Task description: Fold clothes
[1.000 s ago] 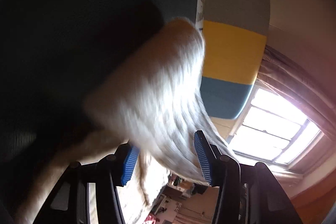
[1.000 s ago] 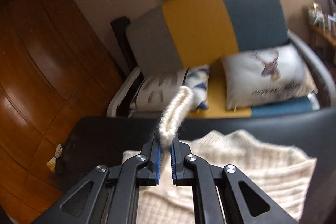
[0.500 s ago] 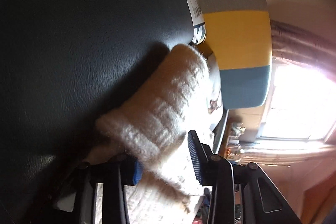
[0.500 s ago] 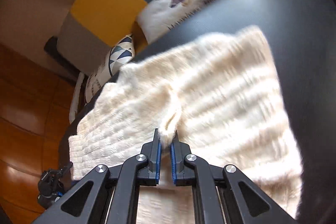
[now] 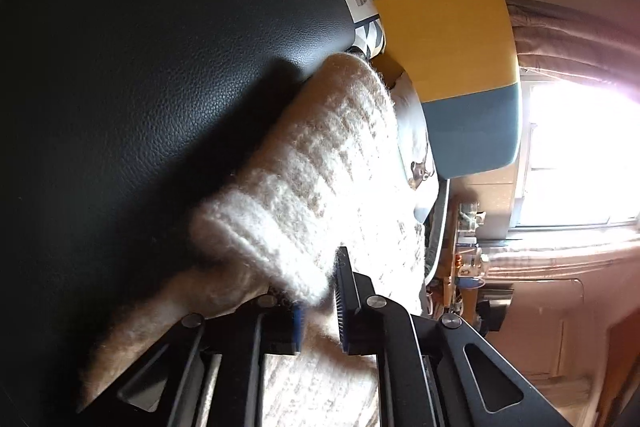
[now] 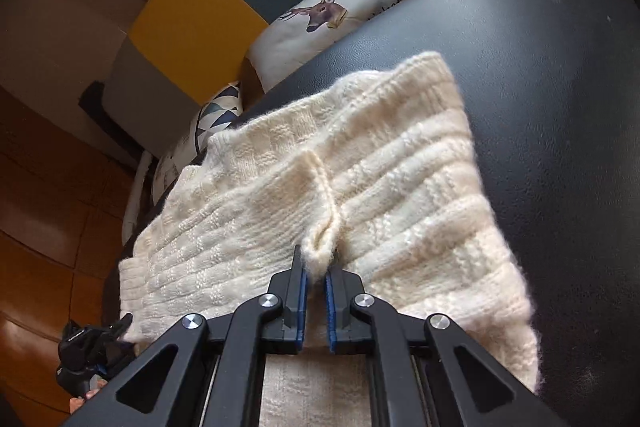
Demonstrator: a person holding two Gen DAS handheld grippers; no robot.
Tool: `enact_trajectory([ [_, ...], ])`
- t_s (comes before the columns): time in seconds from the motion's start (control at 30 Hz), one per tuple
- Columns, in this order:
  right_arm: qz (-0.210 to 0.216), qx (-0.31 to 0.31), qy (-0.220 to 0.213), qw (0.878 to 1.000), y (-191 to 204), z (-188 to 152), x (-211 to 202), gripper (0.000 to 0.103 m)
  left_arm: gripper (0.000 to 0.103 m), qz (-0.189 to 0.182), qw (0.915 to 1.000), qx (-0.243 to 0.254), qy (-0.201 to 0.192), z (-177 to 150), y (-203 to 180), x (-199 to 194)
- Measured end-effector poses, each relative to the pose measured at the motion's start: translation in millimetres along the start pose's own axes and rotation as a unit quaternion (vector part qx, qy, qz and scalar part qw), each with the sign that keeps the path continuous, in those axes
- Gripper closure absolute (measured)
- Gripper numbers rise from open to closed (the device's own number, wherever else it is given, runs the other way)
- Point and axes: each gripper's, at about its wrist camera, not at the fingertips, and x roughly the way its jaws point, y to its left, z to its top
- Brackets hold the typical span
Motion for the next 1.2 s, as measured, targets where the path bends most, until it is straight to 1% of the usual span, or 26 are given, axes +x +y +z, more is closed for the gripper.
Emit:
enact_trajectory([
  [0.03, 0.002, -0.005, -0.009, 1.0, 3, 2, -7, 0.097, 0.084, -0.006, 0.9999, -0.01, 0.006, -8, 3, 0],
  [0.07, 0.004, -0.01, -0.018, 1.0, 6, 3, -13, 0.097, 0.08, -0.018, 0.9995, -0.025, 0.011, -11, 10, -2],
  [0.13, 0.01, -0.018, -0.035, 0.999, 12, 8, -26, 0.097, 0.077, -0.044, 0.9975, -0.052, 0.017, -10, 18, -7],
  [0.2, 0.006, -0.027, -0.033, 0.999, 17, 13, -27, 0.097, 0.077, -0.045, 0.9977, -0.049, 0.008, -6, 18, -13],
  [0.27, -0.012, -0.037, -0.016, 0.999, 17, 10, -19, 0.097, 0.065, -0.058, 0.9961, -0.067, 0.006, -3, 26, -17],
  [0.33, -0.017, -0.028, -0.002, 0.999, 10, 4, -11, 0.097, 0.064, -0.073, 0.9933, -0.09, 0.006, 0, 36, -19],
  [0.37, -0.016, -0.022, 0.0, 1.0, 6, 2, -11, 0.097, 0.064, -0.074, 0.9927, -0.095, 0.004, 1, 39, -21],
  [0.47, -0.011, -0.023, -0.008, 1.0, 3, 0, -18, 0.097, 0.064, -0.079, 0.9918, -0.101, -0.006, 3, 42, -25],
  [0.5, -0.009, -0.028, -0.014, 0.999, 4, 0, -22, 0.097, 0.065, -0.078, 0.9924, -0.094, -0.015, 2, 38, -25],
  [0.53, -0.008, -0.033, -0.019, 0.999, 7, 1, -26, 0.097, 0.075, -0.073, 0.9941, -0.075, -0.028, 2, 32, -28],
  [0.57, -0.012, -0.039, -0.019, 0.999, 9, 1, -27, 0.097, 0.092, -0.067, 0.9958, -0.051, -0.038, 1, 25, -32],
  [0.6, -0.02, -0.045, -0.017, 0.999, 10, 2, -26, 0.097, 0.095, -0.06, 0.9968, -0.03, -0.044, 0, 18, -35],
  [0.67, -0.041, -0.049, 0.006, 0.998, 5, -3, -14, 0.097, 0.095, -0.051, 0.997, -0.016, -0.056, -2, 17, -39],
  [0.7, -0.047, -0.046, 0.016, 0.998, 1, -6, -8, 0.097, 0.095, -0.036, 0.9976, -0.017, -0.057, -2, 22, -37],
  [0.73, -0.043, -0.038, 0.016, 0.998, -3, -9, -6, 0.097, 0.096, -0.013, 0.9982, -0.025, -0.052, -2, 29, -31],
  [0.77, -0.037, -0.032, 0.013, 0.999, -5, -10, -6, 0.097, 0.096, -0.004, 0.9983, -0.034, -0.047, -2, 35, -27],
  [0.83, -0.031, -0.024, 0.01, 0.999, -6, -10, -9, 0.096, 0.096, -0.02, 0.9978, -0.051, -0.038, -3, 43, -22],
  [0.87, -0.028, -0.023, 0.01, 0.999, -6, -10, -10, 0.096, 0.096, -0.017, 0.998, -0.047, -0.039, -3, 43, -26],
  [0.93, -0.014, -0.014, 0.016, 1.0, -8, -8, -11, 0.092, 0.095, -0.013, 0.9984, -0.04, -0.039, -3, 43, -32],
  [1.0, -0.004, 0.004, 0.014, 1.0, -14, -6, -18, 0.085, 0.094, -0.016, 0.9989, -0.036, -0.026, 1, 40, -40],
  [1.03, -0.005, 0.008, 0.009, 1.0, -17, -5, -24, 0.084, 0.087, -0.018, 0.9991, -0.036, -0.015, 1, 40, -44],
  [1.07, -0.012, 0.003, 0.001, 1.0, -16, -4, -30, 0.083, 0.077, -0.02, 0.9991, -0.036, -0.004, 0, 43, -51],
  [1.1, -0.023, -0.01, -0.009, 1.0, -14, -2, -38, 0.082, 0.073, -0.02, 0.9993, -0.033, 0.0, 2, 43, -61],
  [1.13, -0.029, -0.024, -0.019, 0.999, -11, 0, -46, 0.08, 0.07, -0.019, 0.9995, -0.023, -0.005, 4, 35, -69],
  [1.2, -0.026, -0.052, -0.026, 0.998, 1, 6, -54, 0.079, 0.07, -0.018, 0.9997, -0.005, -0.014, 8, 21, -86],
])
